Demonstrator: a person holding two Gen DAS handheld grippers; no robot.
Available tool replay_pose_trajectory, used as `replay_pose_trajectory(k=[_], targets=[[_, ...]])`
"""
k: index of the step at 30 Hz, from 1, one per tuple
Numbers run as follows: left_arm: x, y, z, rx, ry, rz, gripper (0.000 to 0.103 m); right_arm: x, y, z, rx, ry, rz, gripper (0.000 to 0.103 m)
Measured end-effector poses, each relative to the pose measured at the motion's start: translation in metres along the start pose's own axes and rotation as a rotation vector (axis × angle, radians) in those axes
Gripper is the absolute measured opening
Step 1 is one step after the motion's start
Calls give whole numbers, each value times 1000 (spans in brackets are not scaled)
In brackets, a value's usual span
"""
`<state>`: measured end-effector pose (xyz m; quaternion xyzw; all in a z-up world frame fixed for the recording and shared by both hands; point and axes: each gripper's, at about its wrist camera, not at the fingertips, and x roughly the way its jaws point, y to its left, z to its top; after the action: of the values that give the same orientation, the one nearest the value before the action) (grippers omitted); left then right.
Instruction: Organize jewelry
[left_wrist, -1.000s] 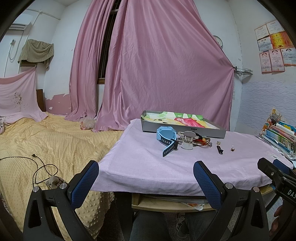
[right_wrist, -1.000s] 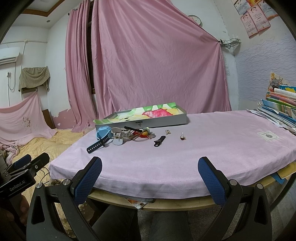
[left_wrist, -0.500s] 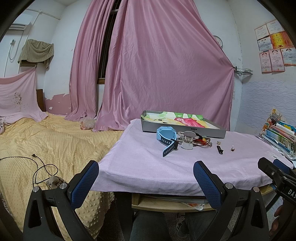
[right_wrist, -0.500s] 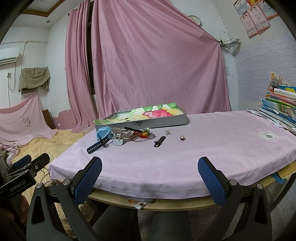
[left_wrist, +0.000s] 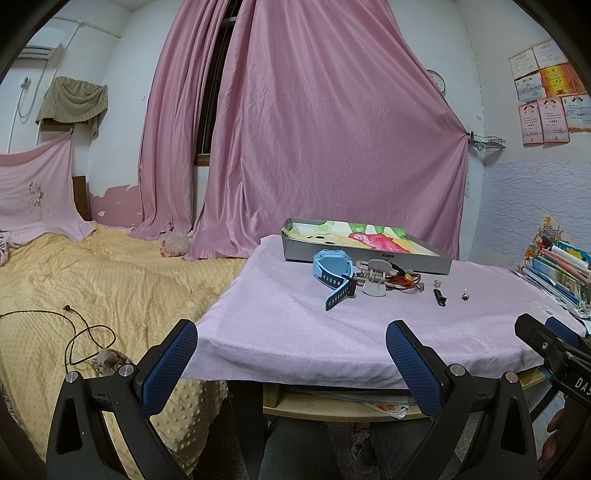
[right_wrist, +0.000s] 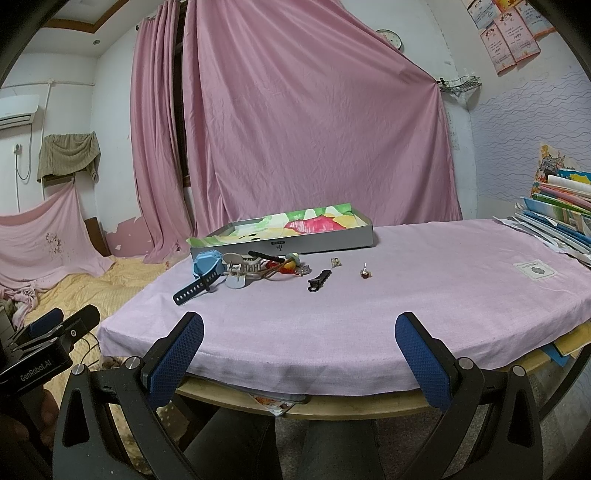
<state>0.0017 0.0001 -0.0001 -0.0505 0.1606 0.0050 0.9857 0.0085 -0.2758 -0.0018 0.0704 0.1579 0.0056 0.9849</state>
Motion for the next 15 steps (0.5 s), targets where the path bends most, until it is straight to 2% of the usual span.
replay_pose_trajectory(k=[11, 15], targets=[[3, 5, -4, -2, 11, 8, 103, 8, -5, 0, 8, 11, -4, 102], [20, 4, -5, 2, 31, 3, 103, 16, -9, 2, 3, 17, -11, 102]])
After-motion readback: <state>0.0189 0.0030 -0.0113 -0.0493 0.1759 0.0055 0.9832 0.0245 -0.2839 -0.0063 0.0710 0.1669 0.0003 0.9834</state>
